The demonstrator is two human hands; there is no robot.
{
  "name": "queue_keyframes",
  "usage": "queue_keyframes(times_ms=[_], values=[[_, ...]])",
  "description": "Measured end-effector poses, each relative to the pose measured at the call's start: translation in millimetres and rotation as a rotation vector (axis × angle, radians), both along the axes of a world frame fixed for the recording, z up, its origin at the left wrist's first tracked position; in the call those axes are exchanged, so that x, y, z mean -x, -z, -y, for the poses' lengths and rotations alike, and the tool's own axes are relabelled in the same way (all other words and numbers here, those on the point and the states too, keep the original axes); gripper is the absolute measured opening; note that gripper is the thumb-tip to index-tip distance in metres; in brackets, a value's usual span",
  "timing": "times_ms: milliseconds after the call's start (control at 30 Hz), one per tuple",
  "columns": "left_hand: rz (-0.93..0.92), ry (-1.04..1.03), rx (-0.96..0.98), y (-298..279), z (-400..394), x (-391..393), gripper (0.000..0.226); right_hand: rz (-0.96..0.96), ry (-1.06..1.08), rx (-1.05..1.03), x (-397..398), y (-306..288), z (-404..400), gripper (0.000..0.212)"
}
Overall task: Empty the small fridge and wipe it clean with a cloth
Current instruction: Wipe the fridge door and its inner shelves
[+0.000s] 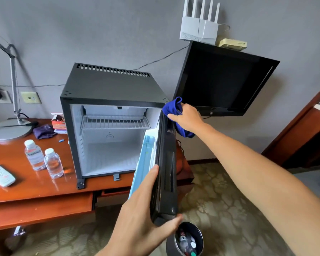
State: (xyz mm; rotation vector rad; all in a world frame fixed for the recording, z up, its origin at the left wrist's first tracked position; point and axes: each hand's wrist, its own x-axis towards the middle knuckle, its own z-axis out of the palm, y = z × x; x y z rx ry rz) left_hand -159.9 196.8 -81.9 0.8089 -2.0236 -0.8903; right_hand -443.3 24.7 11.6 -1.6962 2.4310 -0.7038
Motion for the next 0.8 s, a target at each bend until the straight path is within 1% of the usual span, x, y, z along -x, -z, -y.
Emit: queue_keyframes(times_ms=[33,100,167,233,300,367,400,467,533,567,600,667,700,800], values=[[0.006,0.023,0.013,0,1,-1,0.116,0.032,0.005,0.027,-7,2,-10,0.033],[0.018,0.059,0.01,-2,6,-3,0.116,0.159,0.001,0.109,-25,10,-45,0.027],[-0.002,0.088,-0.038,-7,12,-3,0.117,0.237,-0.041,0.178,-51,18,-96,0.029],[-0.04,0.143,-0.119,-6,14,-3,0.117,0.24,-0.166,0.219,-83,22,-160,0.037],[-0.075,0.157,-0.18,-5,15,-3,0.123,0.228,-0.303,0.245,-110,27,-215,0.03],[-0.118,0.187,-0.244,-4,14,-4,0.126,0.298,-0.341,0.274,-120,29,-243,0.021],[-0.123,0.205,-0.25,-3,13,-4,0.125,0.299,-0.344,0.281,-118,28,-246,0.02],[-0.098,0.223,-0.231,-3,12,-3,0.124,0.205,-0.313,0.257,-112,24,-234,0.025],[-0.114,0.226,-0.209,-3,14,-4,0.116,0.071,-0.226,0.212,-103,19,-203,0.038],[-0.115,0.216,-0.196,-3,14,-5,0.113,0.042,-0.165,0.215,-97,18,-183,0.045],[-0.114,0.202,-0.184,-5,14,-6,0.111,0.067,-0.111,0.223,-90,19,-161,0.045],[-0.108,0.189,-0.165,-6,13,-8,0.109,0.131,-0.041,0.202,-76,15,-113,0.027],[-0.095,0.19,-0.156,-7,13,-8,0.108,0.142,-0.027,0.181,-72,11,-94,0.023],[-0.059,0.209,-0.153,-9,14,-12,0.11,0.218,-0.011,0.175,-71,11,-76,0.018]])
